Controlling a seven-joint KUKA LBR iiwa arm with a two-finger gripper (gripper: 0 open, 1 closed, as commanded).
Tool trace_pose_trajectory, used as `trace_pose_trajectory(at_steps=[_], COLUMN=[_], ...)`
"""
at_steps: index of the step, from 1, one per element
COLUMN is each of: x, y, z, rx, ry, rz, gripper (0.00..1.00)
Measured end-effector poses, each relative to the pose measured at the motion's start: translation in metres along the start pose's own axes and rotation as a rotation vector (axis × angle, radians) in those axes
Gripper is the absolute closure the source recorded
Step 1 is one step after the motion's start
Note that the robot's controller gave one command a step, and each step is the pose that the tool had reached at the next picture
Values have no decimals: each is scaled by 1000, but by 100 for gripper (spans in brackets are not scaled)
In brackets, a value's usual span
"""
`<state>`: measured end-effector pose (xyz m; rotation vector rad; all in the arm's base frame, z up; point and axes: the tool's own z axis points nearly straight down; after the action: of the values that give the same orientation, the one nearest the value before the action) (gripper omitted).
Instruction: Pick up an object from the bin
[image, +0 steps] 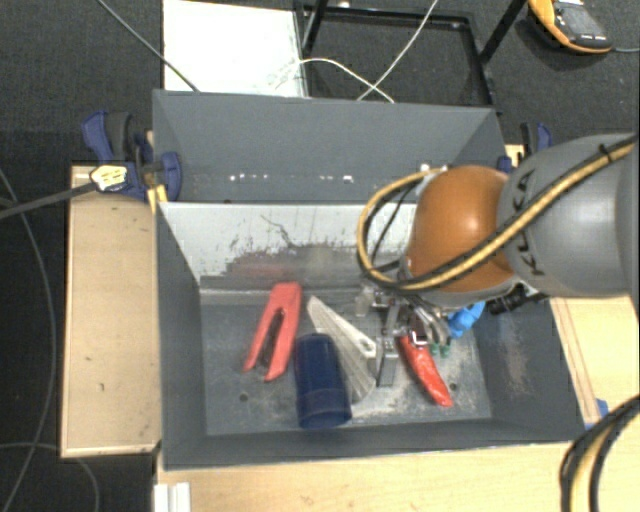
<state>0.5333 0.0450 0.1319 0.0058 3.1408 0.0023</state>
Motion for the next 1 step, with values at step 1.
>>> trace_pose_trajectory(at_steps=[1], x=[0], y=[0], z=[0], rx=[0], ry=[0], rz=[1], gripper=[0])
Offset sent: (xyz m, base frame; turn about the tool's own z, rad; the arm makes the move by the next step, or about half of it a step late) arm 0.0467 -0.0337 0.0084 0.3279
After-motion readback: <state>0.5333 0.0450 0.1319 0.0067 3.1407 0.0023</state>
